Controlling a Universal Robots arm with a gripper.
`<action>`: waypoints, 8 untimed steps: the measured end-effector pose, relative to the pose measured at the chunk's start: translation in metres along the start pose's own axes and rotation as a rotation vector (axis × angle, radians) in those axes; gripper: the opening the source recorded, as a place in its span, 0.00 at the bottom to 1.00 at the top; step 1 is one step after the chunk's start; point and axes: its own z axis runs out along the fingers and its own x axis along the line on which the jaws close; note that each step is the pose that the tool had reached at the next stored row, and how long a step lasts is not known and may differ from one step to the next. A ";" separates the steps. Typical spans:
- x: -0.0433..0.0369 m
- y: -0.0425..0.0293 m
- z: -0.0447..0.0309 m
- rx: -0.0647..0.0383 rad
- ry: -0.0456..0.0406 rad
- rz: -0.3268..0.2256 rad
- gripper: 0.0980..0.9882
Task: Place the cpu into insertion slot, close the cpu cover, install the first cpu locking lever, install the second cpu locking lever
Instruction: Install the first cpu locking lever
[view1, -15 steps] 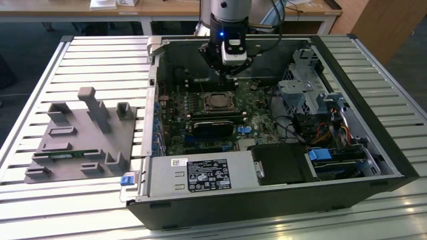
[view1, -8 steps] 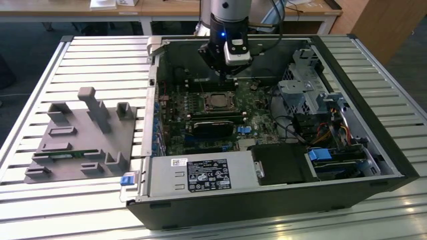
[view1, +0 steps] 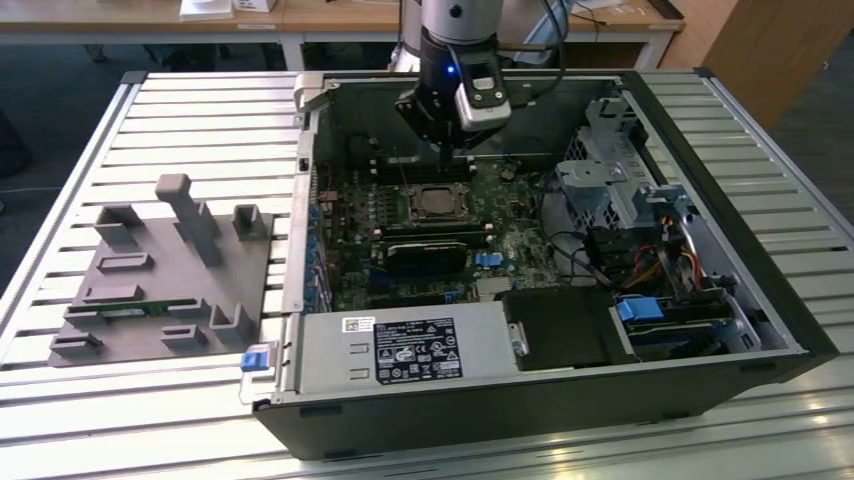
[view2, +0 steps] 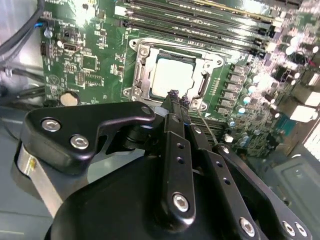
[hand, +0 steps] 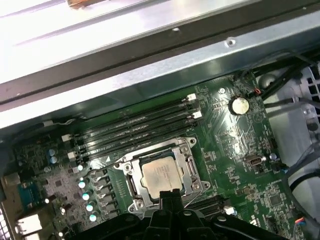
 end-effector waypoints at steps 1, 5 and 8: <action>0.0000 0.0000 0.0000 0.000 0.0001 -0.012 0.01; 0.0000 0.0000 0.0000 -0.001 0.0011 -0.113 0.01; 0.0000 0.0000 0.0000 0.000 0.0013 -0.149 0.01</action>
